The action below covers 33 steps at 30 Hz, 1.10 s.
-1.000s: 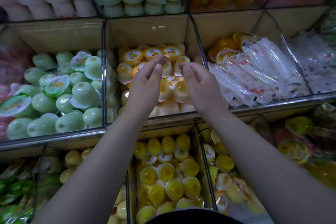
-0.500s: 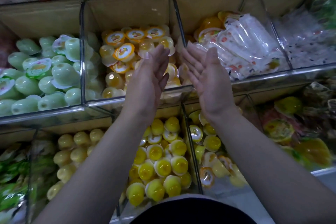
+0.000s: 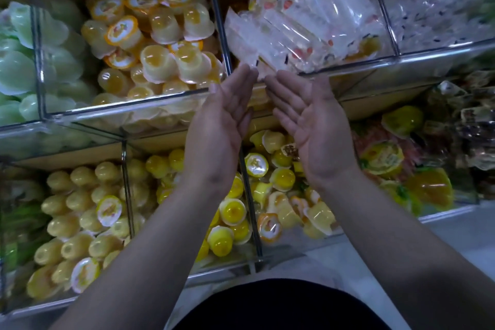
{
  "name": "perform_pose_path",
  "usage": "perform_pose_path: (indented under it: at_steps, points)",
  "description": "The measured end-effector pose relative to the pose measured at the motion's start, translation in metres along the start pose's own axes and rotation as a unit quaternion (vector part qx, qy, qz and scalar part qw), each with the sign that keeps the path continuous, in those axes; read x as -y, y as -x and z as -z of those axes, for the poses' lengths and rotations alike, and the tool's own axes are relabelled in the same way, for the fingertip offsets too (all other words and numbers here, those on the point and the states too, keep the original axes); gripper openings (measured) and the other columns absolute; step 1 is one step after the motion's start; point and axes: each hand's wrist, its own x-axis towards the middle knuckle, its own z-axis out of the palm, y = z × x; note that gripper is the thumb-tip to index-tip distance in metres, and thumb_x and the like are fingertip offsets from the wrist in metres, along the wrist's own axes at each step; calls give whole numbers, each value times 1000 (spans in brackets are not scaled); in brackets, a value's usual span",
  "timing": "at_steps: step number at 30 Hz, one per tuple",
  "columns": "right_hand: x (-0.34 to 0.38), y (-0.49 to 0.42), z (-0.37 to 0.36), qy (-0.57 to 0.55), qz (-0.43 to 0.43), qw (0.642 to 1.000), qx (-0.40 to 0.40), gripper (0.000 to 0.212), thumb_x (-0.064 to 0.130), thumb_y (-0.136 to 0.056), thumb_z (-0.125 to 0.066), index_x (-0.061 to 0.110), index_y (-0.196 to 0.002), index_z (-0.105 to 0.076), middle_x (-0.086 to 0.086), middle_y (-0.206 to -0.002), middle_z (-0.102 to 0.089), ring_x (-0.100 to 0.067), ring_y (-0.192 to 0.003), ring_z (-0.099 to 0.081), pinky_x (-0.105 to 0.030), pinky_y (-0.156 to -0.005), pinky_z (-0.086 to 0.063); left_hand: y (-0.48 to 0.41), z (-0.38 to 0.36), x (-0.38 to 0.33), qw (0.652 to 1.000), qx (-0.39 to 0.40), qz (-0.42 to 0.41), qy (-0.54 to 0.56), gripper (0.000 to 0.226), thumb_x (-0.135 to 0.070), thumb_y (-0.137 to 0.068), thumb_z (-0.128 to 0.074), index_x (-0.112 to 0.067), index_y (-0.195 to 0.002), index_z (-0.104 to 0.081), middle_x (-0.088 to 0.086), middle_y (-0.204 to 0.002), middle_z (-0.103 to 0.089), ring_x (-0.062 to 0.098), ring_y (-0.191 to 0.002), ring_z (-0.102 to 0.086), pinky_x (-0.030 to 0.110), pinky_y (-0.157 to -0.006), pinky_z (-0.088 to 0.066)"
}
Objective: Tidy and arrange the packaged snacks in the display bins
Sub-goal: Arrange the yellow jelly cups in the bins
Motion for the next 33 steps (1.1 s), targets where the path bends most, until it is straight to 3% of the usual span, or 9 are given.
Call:
perform_pose_path:
  at_steps: [7,14,19,23,27,33]
  points:
    - [-13,2,32,15,-34,999,-8,51,53,-88,-28,23,-117,-58,1,-125,-65,-8,-121,-58,-32,-108,-42,2,-13,33,999,-24,40,9,49,-36,-105,-10,-27,-122,-56,-11,-126,-63,0,-122,-55,19,-97,-42]
    - [-32,5,63,50,-80,995,-18,46,54,-87,-33,26,-113,-60,6,-117,-67,-7,-117,-60,-26,-102,-45,-2,-23,68,996,-37,78,2,50,-37,-105,-10,-24,-127,-53,-6,-133,-60,4,-125,-53,22,-98,-41]
    - [-47,10,85,93,-106,990,-26,38,45,-102,-30,24,-117,-58,6,-115,-66,-6,-116,-61,-21,-98,-47,3,-25,98,989,-60,131,-27,48,-40,-105,-14,-29,-122,-57,-11,-128,-62,3,-123,-54,27,-102,-40]
    - [-63,12,105,119,-143,981,-45,40,44,-103,-29,23,-121,-58,5,-120,-65,-4,-114,-61,-23,-100,-44,3,-27,118,982,-61,170,-53,45,-43,-105,-16,-34,-115,-59,-16,-125,-62,1,-121,-53,29,-104,-39]
    - [-74,15,122,146,-182,970,-66,47,43,-103,-28,15,-127,-59,3,-121,-66,-1,-109,-62,-12,-85,-43,-2,-30,135,975,-62,207,-59,45,-45,-105,-17,-30,-117,-57,-15,-121,-62,0,-114,-55,28,-98,-40]
    - [-98,11,148,222,-256,938,-74,47,47,-103,-33,15,-119,-64,1,-114,-69,-10,-108,-62,-31,-102,-43,-9,-35,164,953,-60,295,-45,49,-53,-102,-16,-31,-115,-58,-8,-129,-58,12,-124,-47,49,-110,-28]
